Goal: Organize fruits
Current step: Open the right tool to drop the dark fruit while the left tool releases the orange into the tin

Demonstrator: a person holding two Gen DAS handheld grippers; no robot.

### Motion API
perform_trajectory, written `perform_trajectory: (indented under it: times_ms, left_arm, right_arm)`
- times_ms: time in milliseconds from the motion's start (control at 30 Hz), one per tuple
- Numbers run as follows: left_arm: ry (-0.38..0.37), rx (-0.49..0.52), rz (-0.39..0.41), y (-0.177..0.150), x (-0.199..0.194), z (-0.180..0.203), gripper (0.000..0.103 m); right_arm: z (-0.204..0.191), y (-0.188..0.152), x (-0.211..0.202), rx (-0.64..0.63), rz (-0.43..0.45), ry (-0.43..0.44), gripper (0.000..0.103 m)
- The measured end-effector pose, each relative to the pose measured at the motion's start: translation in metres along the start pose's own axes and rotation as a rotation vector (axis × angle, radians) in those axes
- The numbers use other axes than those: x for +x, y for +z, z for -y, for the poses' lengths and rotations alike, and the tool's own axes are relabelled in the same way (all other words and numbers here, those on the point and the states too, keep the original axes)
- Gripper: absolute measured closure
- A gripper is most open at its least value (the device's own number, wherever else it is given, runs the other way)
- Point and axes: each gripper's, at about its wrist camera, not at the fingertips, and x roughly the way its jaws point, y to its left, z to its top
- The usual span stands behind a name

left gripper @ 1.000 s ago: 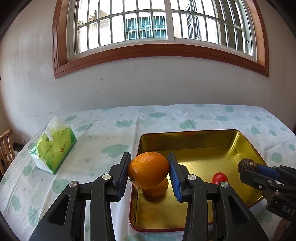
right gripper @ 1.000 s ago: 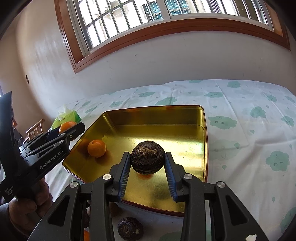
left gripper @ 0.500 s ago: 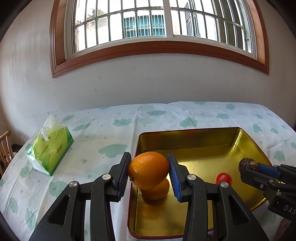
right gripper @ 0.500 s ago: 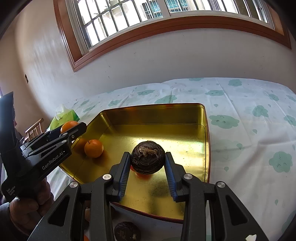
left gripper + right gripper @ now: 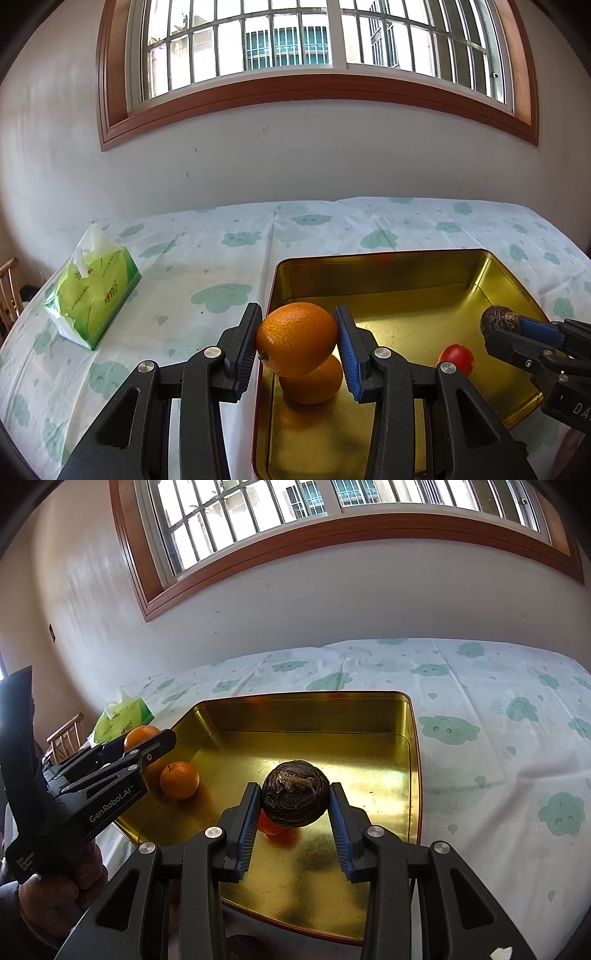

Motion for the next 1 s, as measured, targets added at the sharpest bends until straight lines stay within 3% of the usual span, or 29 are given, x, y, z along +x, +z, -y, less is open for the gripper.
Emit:
perform_trajectory:
  times_ms: [400,700,1000]
  left_arm:
    - [0.003,0.008,0.024,0.001,0.001,0.001,0.060]
    - [-0.001,-0.017,0.046,0.001,-0.004,-0.004,0.038]
    - [0.007,-0.030,0.060,0.004,-0.032,-0.015,0.036]
  right_arm:
    - [0.001,0.004,0.002,0.007,0.005,0.009,0.067]
    - [0.004,0.006,-0.002,0.021,0.032,0.008,0.066]
    - [0.004,0.000,-0.052,0.007,0.065,0.096,0.067]
